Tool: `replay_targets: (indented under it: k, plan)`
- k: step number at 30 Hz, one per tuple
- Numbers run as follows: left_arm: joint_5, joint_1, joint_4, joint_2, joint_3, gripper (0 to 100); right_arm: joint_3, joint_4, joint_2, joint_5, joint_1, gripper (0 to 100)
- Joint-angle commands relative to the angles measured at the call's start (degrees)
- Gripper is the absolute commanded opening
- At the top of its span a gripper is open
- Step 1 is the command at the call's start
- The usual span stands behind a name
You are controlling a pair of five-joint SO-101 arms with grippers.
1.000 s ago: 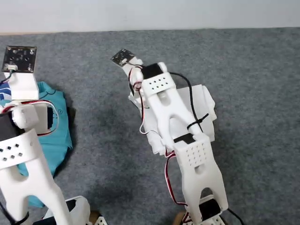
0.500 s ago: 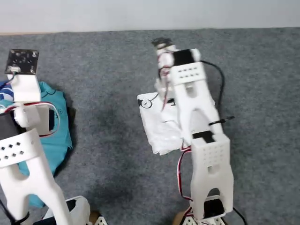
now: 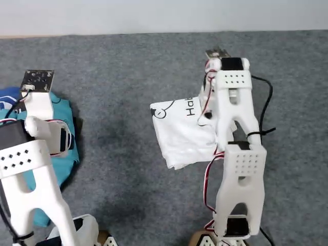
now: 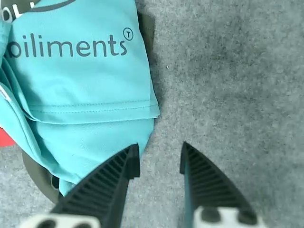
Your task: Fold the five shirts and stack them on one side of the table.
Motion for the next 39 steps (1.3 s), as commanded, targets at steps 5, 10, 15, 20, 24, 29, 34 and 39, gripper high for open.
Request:
replay_targets:
  k: [5,10,15,20,24,29,34,39]
  plan:
    - [-0.2,-0.2,1.1,-0.8,-0.1,15,-0.7,-1.2,5.9,-0.9,1.8,32.3]
    - [-0.2,-0.2,1.1,-0.8,-0.1,15,-0.7,0.5,8.7,-0.9,0.5,18.0]
    - [-0.2,-0.2,1.1,-1.1,-0.1,15,-0.8,0.9,8.7,-0.8,0.9,5.3]
    - [-0.4,-0.2,1.1,-0.8,-0.1,12,-0.8,1.7,6.8,-0.2,3.6,0.7]
    - [-0.5,-0.2,1.1,-0.8,-0.1,10,-0.8,0.8,4.1,6.7,6.0,0.9]
    - [-0.5,-0.2,1.1,-0.8,-0.1,10,-0.8,-8.0,3.5,21.2,7.7,0.9]
    - [-0.5,-0.2,1.1,-0.8,0.0,10,-0.8,-21.3,3.4,40.5,7.4,0.9]
    - [-0.5,-0.2,1.1,-0.8,0.0,10,-0.7,-33.2,3.5,55.1,6.0,0.9]
